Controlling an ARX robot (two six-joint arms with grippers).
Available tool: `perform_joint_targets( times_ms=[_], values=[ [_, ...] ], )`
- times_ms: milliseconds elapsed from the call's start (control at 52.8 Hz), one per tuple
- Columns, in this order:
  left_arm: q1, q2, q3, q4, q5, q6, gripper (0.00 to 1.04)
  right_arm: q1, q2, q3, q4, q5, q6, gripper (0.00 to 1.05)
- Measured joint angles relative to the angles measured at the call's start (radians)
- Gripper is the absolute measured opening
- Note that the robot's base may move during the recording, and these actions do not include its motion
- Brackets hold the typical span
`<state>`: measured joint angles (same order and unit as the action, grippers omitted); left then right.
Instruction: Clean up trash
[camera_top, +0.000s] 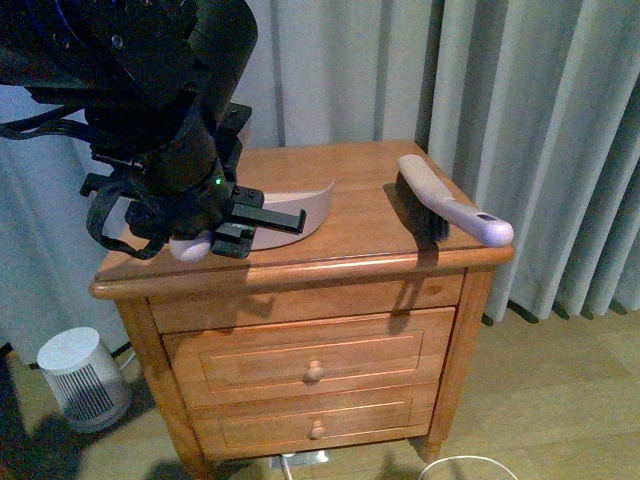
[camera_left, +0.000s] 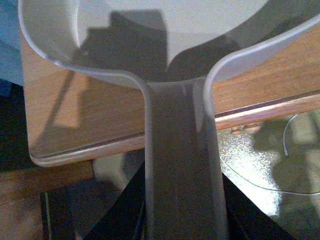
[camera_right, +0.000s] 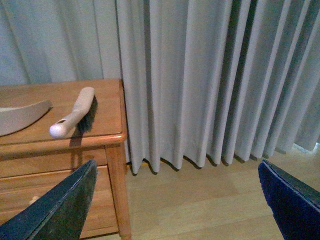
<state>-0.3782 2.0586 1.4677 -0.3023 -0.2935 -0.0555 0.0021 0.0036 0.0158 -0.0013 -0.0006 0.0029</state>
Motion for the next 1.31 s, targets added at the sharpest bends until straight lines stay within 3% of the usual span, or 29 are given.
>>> perform_joint_targets(
  times_ms=[76,322,530,663,890,1136,1306],
  values=[
    [0.003,-0.011,-0.013,0.032,-0.021,0.011,0.27,0.000,0.000,0.000,0.000,0.000,0.000,0.97],
    [0.034,-0.235,-0.192,0.417,-0.084,0.161,0.27,0.000,0.000,0.000,0.000,0.000,0.000,0.97],
    [0.076,-0.489,-0.409,0.700,-0.013,0.328,0.27,0.000,0.000,0.000,0.000,0.000,0.000,0.97],
    [0.115,-0.661,-0.558,0.771,0.055,0.380,0.27,0.000,0.000,0.000,0.000,0.000,0.000,0.97],
    [0.203,-0.975,-0.784,0.785,0.196,0.421,0.26,0.000,0.000,0.000,0.000,0.000,0.000,0.97],
    [0.379,-1.313,-0.959,0.697,0.381,0.388,0.26,0.000,0.000,0.000,0.000,0.000,0.000,0.97],
    [0.605,-1.549,-1.078,0.587,0.607,0.317,0.26,0.000,0.000,0.000,0.000,0.000,0.000,0.97]
  ],
)
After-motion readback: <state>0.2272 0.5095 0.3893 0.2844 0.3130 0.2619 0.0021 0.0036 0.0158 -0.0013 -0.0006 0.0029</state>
